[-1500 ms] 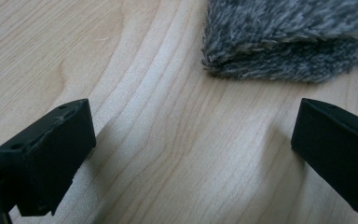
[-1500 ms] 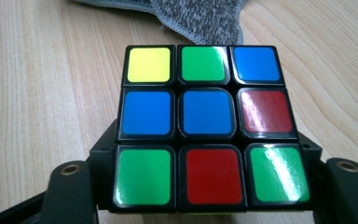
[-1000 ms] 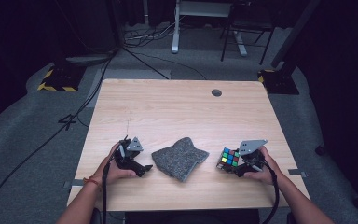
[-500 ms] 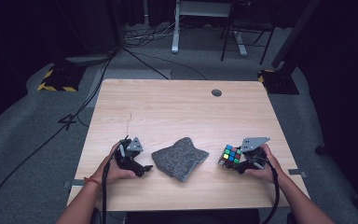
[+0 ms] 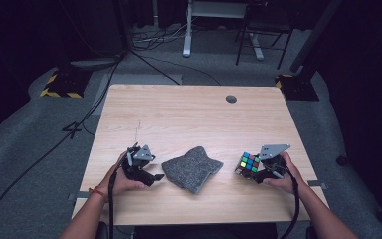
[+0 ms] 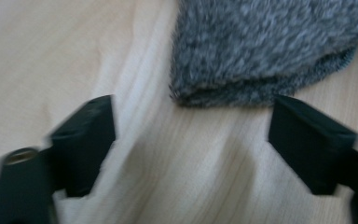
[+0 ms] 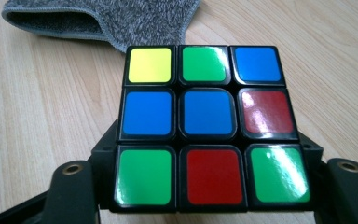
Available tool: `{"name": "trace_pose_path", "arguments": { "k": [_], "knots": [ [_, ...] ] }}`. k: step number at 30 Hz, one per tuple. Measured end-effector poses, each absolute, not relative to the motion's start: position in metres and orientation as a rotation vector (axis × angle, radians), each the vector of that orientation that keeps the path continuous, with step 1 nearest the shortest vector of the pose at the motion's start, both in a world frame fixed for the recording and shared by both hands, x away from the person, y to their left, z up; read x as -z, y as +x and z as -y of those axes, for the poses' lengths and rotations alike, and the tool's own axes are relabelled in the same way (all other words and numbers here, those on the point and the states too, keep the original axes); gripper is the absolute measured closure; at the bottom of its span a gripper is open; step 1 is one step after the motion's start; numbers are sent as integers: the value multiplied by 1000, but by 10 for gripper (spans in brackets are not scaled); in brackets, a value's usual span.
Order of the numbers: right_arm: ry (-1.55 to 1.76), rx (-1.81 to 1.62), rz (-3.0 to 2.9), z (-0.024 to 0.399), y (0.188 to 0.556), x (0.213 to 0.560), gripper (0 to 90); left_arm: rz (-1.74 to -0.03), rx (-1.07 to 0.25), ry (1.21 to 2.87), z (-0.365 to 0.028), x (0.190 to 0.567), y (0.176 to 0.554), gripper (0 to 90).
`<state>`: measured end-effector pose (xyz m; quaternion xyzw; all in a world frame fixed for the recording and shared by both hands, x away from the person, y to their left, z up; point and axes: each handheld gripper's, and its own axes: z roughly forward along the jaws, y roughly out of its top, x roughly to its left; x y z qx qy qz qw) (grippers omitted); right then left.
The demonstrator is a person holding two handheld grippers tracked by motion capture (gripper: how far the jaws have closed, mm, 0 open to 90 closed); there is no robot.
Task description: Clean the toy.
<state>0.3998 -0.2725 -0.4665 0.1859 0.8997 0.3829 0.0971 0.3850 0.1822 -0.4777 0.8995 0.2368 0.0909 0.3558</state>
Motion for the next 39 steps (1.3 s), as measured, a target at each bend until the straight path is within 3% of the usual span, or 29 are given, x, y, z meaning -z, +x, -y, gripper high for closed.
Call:
{"name": "trace_pose_path", "arguments": {
  "k": [2, 4, 9, 20, 24, 34, 39],
  "knots": [
    [554, -1135, -2665, 273, 400, 466, 338, -582, -224, 2268, -179, 466, 382, 222],
    [554, -1134, -2665, 273, 400, 466, 338, -557, -237, 2239, -172, 456, 379, 175],
    [548, -1133, -2670, 272, 399, 466, 338, -447, -224, 2251, -140, 443, 375, 178],
    [542, -1114, -2684, 270, 396, 467, 338, -395, -171, 2369, -87, 460, 390, 173],
    [533, -1112, -2691, 270, 396, 468, 338, -380, -206, 2456, -82, 469, 391, 202],
    [515, -1114, -2687, 267, 395, 467, 338, -439, -163, 2479, -86, 484, 398, 427],
    [508, -1107, -2690, 265, 395, 467, 338, -472, -199, 2450, -90, 485, 399, 613]
  ]
}}
